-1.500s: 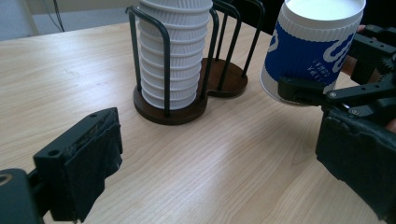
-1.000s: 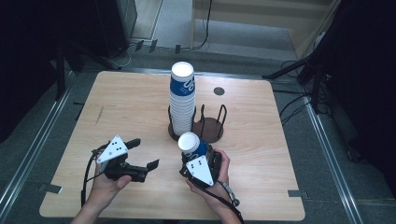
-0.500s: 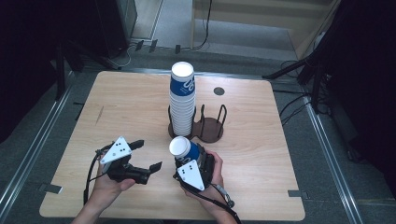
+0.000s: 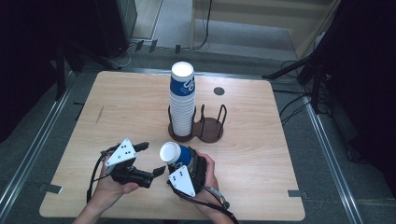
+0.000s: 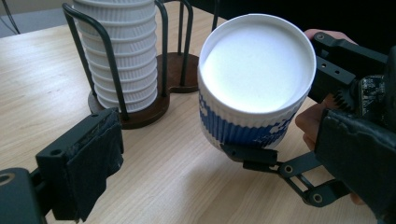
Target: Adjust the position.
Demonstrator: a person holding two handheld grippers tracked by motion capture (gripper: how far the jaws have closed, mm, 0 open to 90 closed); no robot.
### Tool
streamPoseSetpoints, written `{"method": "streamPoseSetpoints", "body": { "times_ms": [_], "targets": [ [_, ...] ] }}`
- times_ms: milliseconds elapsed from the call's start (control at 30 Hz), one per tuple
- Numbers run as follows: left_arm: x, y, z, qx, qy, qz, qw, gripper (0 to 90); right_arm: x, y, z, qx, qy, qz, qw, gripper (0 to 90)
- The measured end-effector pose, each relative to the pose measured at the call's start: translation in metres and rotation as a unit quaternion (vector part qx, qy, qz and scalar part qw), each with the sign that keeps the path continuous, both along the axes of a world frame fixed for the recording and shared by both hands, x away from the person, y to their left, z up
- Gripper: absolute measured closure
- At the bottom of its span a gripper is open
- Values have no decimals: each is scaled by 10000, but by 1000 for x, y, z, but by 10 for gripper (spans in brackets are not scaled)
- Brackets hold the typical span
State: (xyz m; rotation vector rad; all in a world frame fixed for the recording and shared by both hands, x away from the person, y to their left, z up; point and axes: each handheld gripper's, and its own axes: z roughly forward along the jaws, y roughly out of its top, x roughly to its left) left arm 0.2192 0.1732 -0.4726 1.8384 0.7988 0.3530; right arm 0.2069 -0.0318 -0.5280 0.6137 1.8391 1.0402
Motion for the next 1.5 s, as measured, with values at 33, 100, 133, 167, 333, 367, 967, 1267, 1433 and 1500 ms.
{"method": "streamPoseSetpoints", "body": {
  "times_ms": [33, 100, 133, 167, 333, 367, 967, 1267, 1433, 1500],
  "targets": [
    [0, 0, 0, 19, 6, -19, 10000, 21, 0, 0, 0, 0, 0, 0, 10000, 192],
    [-1, -1, 0, 43, -1, -48, 10000, 22, -1, 2, -1, -54, -29, 52, 10000, 192],
    [-1, -3, 0, 73, 3, -85, 9999, 23, -3, 3, -1, -93, -45, 105, 9999, 192],
    [-1, -3, 0, 73, 3, -85, 9999, 23, -3, 3, -1, -93, -45, 105, 9999, 192],
    [-2, -4, 0, 73, -42, -119, 9999, 43, -7, 6, 0, -130, -129, 246, 9995, 192],
    [-2, -4, 1, 74, -64, -127, 9999, 47, -8, 7, 0, -133, -131, 275, 9994, 191],
    [-6, -8, 3, 47, -85, -378, 9992, 125, -16, 13, 0, -297, -338, 625, 9970, 192],
    [-6, -10, 2, 64, -67, -459, 9989, 141, -19, 15, 1, -363, -459, 753, 9954, 191],
    [-6, -10, 3, 24, -58, -497, 9987, 154, -20, 16, 1, -413, -521, 774, 9948, 191],
    [-6, -10, 3, 34, -45, -542, 9985, 158, -21, 16, 1, -443, -568, 786, 9943, 192]
  ]
}}
